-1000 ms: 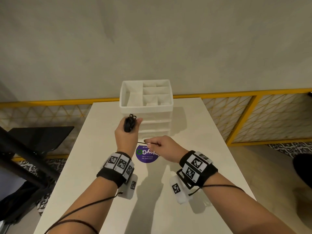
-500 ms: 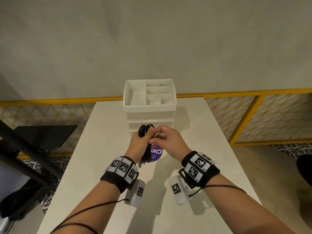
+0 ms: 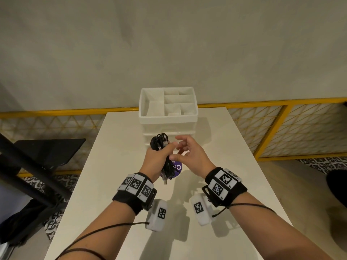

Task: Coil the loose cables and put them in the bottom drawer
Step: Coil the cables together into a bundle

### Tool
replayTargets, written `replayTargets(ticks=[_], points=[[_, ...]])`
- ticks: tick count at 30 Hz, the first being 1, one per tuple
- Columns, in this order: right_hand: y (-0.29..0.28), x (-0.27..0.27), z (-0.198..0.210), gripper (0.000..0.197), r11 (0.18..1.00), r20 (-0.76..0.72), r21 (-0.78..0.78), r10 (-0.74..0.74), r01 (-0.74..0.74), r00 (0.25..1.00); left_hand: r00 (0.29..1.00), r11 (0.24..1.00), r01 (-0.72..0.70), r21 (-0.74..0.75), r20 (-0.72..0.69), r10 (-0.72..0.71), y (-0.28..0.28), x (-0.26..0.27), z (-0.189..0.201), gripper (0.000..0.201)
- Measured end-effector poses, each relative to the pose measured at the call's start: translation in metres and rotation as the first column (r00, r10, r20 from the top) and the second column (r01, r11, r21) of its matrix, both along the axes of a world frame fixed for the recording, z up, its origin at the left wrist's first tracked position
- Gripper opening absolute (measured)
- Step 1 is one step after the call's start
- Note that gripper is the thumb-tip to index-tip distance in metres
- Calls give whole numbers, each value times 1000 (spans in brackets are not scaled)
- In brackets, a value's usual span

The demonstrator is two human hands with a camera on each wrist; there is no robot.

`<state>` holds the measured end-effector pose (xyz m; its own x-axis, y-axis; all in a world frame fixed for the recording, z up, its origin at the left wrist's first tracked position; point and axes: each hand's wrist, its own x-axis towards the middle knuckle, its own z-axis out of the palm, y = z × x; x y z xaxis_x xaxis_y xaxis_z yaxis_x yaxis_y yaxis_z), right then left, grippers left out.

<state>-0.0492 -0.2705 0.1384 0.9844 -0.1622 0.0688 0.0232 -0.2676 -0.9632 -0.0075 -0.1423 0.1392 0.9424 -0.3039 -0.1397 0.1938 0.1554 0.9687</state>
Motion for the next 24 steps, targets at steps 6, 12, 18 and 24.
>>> replayTargets(ticks=[6,12,18,24], points=[[9,-2,0,84,946,-187,-97,289,-310,939,996,995,-85,-51,-12,84,4,-2,6,8],[28,-1,18,56,933,-214,-141,299,-332,930,999,999,30,22,-44,-29,2,-1,14,23],[36,7,18,45,987,-224,-41,143,-156,964,984,979,173,112,9,-175,3,13,15,39],[45,8,6,39,1000,-194,-25,-11,6,981,968,958,243,154,23,-249,1,18,9,39]])
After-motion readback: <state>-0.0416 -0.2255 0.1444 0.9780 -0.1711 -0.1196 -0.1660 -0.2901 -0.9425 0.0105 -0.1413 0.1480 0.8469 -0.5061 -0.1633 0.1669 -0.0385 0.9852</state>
